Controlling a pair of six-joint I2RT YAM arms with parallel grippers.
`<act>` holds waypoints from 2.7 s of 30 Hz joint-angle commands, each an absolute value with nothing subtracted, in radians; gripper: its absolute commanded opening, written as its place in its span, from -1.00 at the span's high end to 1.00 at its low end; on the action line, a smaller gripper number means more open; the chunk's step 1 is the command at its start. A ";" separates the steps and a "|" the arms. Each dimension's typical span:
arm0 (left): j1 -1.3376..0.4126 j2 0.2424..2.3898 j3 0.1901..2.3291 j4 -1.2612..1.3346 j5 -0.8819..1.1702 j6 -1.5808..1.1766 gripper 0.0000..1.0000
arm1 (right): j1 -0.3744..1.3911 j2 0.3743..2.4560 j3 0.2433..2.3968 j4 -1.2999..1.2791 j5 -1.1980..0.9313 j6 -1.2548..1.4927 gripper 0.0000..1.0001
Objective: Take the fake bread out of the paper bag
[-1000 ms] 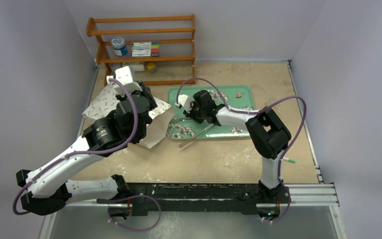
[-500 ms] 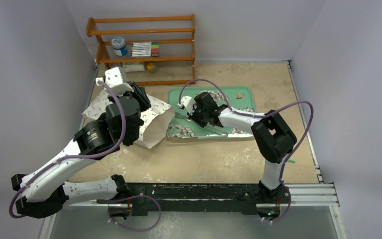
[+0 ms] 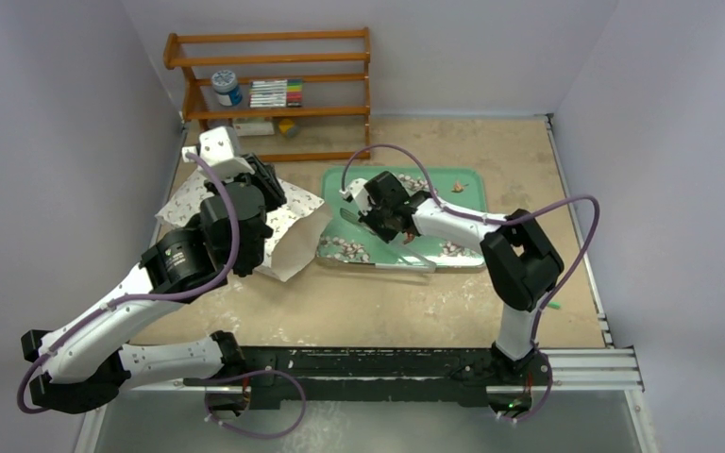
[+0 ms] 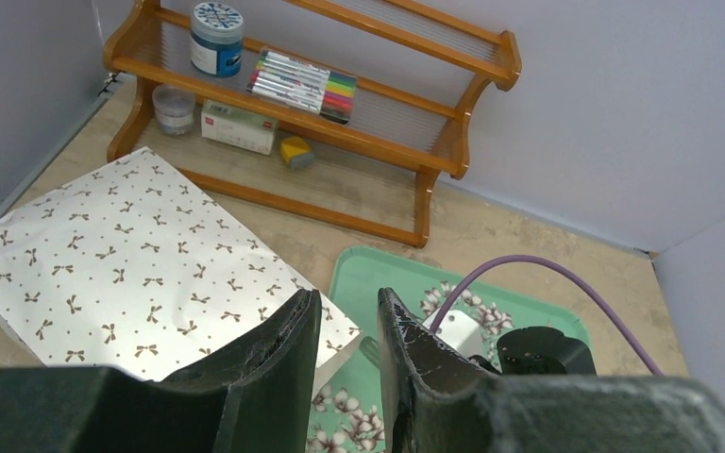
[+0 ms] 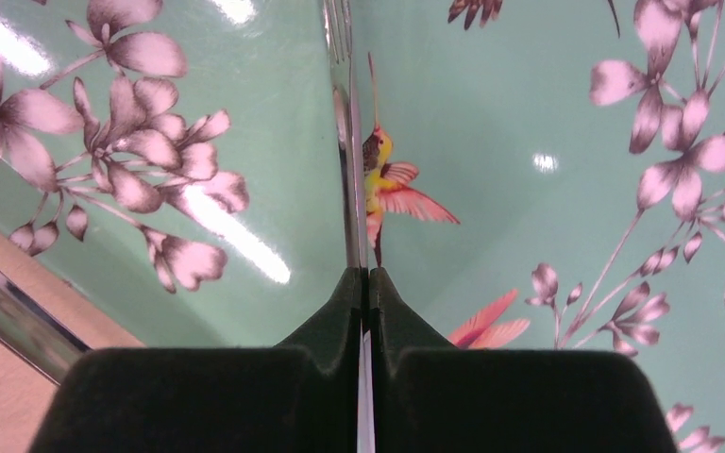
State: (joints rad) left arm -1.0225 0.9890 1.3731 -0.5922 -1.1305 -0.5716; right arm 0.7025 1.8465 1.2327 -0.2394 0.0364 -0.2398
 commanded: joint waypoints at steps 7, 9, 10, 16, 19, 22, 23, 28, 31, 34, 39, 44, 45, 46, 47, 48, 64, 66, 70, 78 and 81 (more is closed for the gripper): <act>-1.026 0.991 1.416 -0.533 -1.134 -0.515 0.42 | 0.707 1.783 1.344 -0.402 0.174 -0.016 1.00; -1.026 0.989 1.410 -0.527 -1.132 -0.511 0.43 | 0.709 1.768 1.324 -0.411 0.189 0.015 1.00; -1.026 0.986 1.406 -0.523 -1.129 -0.509 0.43 | 0.709 1.759 1.312 -0.417 0.198 0.033 1.00; -1.026 0.965 1.370 -0.503 -1.105 -0.509 0.43 | 0.714 1.699 1.244 -0.436 0.223 0.150 1.00; -1.026 0.955 1.362 -0.505 -1.101 -0.510 0.42 | 0.715 1.686 1.224 -0.452 0.235 0.194 1.00; -1.026 0.943 1.354 -0.508 -1.101 -0.510 0.42 | 0.715 1.681 1.205 -0.462 0.247 0.235 1.00; -1.026 0.940 1.351 -0.510 -1.102 -0.512 0.42 | 0.715 1.683 1.200 -0.468 0.249 0.255 1.00; -1.026 0.930 1.340 -0.521 -1.101 -0.518 0.42 | 0.714 1.740 1.215 -0.467 0.268 0.294 1.00; -1.025 0.927 1.339 -0.529 -1.105 -0.518 0.42 | 0.708 1.795 1.252 -0.457 0.302 0.310 1.00; -1.026 0.929 1.335 -0.526 -1.119 -0.514 0.42 | 0.695 1.831 1.266 -0.428 0.344 0.331 1.00; -1.026 0.931 1.305 -0.504 -1.154 -0.495 0.38 | 0.678 1.864 1.277 -0.383 0.368 0.338 0.88; -1.026 0.933 1.284 -0.480 -1.185 -0.476 0.36 | 0.677 1.839 1.266 -0.336 0.371 0.329 0.25; -1.026 0.933 1.280 -0.470 -1.191 -0.470 0.35 | 0.677 1.824 1.260 -0.329 0.376 0.328 0.16; -1.026 0.934 1.278 -0.461 -1.195 -0.464 0.35 | 0.677 1.809 1.253 -0.321 0.381 0.328 0.07; -1.026 0.936 1.277 -0.452 -1.201 -0.458 0.35 | 0.678 1.787 1.243 -0.311 0.387 0.326 -0.18; -1.026 0.940 1.277 -0.443 -1.206 -0.451 0.35 | 0.677 1.764 1.230 -0.298 0.401 0.325 -0.46; -1.026 0.896 1.109 -0.070 -1.200 -0.307 -0.31 | 0.698 1.386 1.086 0.106 0.404 0.305 -1.00; -1.026 0.912 1.129 -0.101 -1.218 -0.309 -0.30 | 0.698 1.388 1.070 0.081 0.371 0.314 -1.00; -1.026 0.940 1.179 -0.208 -1.276 -0.346 -0.30 | 0.699 1.382 1.007 0.014 0.389 0.366 -0.95; -1.026 0.929 1.178 -0.239 -1.311 -0.374 -0.30 | 0.753 1.391 0.915 -0.061 0.281 0.349 -1.00; -1.026 0.932 1.182 -0.248 -1.313 -0.378 -0.43 | 0.781 1.410 0.901 -0.087 0.281 0.358 -1.00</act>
